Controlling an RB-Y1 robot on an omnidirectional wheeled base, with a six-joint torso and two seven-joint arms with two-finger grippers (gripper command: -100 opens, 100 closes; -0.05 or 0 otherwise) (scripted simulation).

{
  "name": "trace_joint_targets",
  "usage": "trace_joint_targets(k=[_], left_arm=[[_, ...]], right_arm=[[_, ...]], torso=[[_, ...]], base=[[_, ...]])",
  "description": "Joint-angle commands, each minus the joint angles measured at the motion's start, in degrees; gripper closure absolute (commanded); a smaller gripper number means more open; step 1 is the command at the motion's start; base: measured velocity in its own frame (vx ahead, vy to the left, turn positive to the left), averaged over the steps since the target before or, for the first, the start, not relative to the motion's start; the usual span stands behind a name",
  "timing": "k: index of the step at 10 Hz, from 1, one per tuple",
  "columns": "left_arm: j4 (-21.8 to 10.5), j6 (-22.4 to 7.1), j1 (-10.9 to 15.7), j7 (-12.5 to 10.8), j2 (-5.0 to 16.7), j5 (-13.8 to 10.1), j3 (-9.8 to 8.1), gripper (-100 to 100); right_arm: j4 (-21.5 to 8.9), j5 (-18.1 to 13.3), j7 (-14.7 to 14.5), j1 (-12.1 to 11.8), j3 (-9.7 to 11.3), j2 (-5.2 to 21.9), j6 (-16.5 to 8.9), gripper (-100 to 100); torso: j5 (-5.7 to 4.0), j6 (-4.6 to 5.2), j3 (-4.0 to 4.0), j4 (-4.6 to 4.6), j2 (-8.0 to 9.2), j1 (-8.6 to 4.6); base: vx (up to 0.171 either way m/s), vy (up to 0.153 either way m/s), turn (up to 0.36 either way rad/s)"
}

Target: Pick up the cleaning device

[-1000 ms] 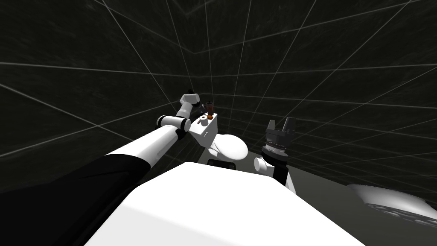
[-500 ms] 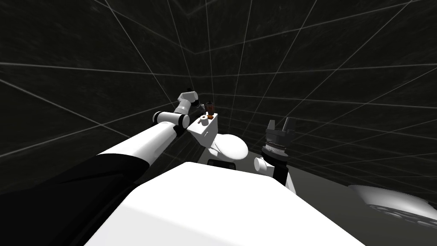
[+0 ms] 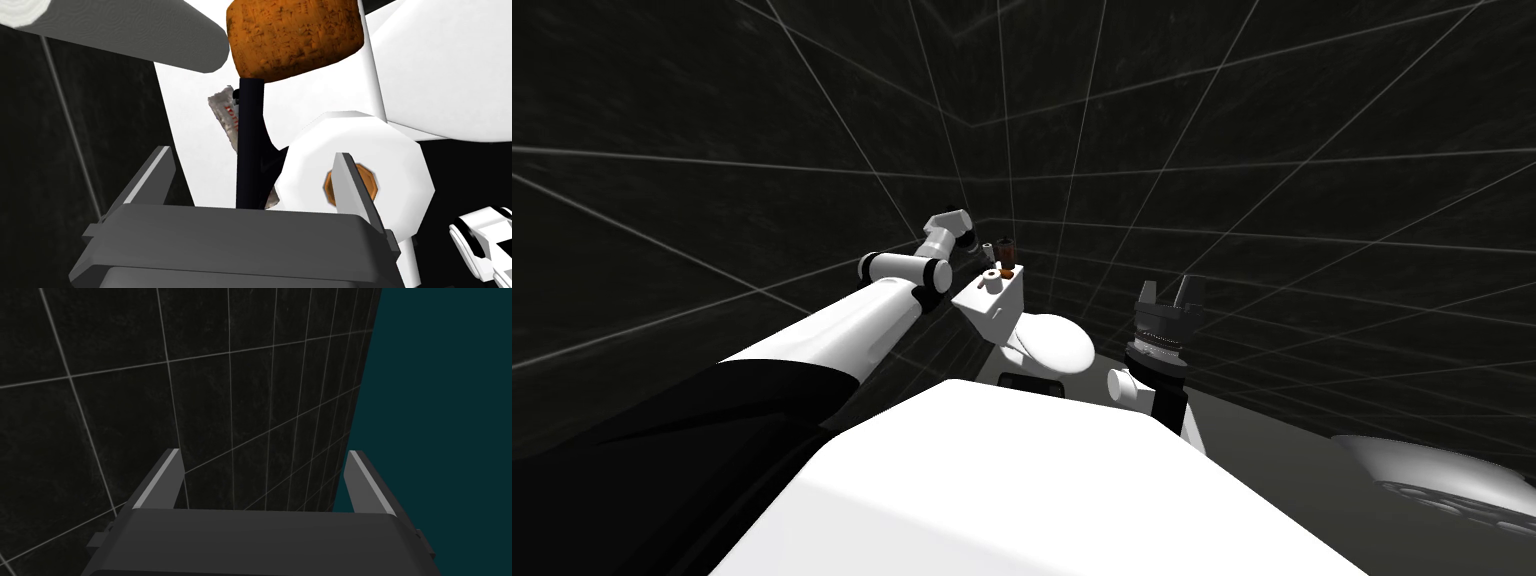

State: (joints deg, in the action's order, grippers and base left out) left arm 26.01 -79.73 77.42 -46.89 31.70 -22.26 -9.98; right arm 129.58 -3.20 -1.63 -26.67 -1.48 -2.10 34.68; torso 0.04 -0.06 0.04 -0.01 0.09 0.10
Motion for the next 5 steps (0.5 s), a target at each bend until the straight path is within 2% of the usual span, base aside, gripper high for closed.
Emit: trace_joint_targets(k=[1, 2, 3, 4, 5], left_arm=[[-0.01, -1.62, 0.00, -0.42, 0.41, -0.34, -0.30, -100], [-0.49, -0.65, 0.21, -0.18, 0.21, -0.18, -0.16, -100], [-0.51, -0.82, 0.21, -0.24, 0.23, -0.20, -0.17, 0], [-0.92, 0.92, -1.19, 0.35, -0.17, -0.19, -0.45, -100], [-1.03, 1.41, -1.58, 0.52, -0.29, -0.19, -0.54, -100]], right_arm=[[0.00, 0.00, 0.00, 0.00, 0.00, 0.00, 0.00, 0], [0.00, 0.00, 0.00, 0.00, 0.00, 0.00, 0.00, 0], [0.00, 0.00, 0.00, 0.00, 0.00, 0.00, 0.00, 0], [0.00, 0.00, 0.00, 0.00, 0.00, 0.00, 0.00, 0], [0.00, 0.00, 0.00, 0.00, 0.00, 0.00, 0.00, 0]], torso=[[0.00, 0.00, 0.00, 0.00, 0.00, 0.00], [0.00, 0.01, -0.01, -0.01, -0.01, -0.02], [-0.01, 0.01, -0.02, -0.01, -0.03, -0.05], [-0.01, 0.01, -0.03, -0.01, -0.04, -0.06], [-0.02, 0.01, -0.09, -0.04, -0.16, -0.11]], base=[[-0.008, 0.011, 0.004], [0.000, 0.000, 0.000], [0.000, 0.000, 0.000], [0.037, -0.013, -0.008], [0.057, -0.023, -0.003]])
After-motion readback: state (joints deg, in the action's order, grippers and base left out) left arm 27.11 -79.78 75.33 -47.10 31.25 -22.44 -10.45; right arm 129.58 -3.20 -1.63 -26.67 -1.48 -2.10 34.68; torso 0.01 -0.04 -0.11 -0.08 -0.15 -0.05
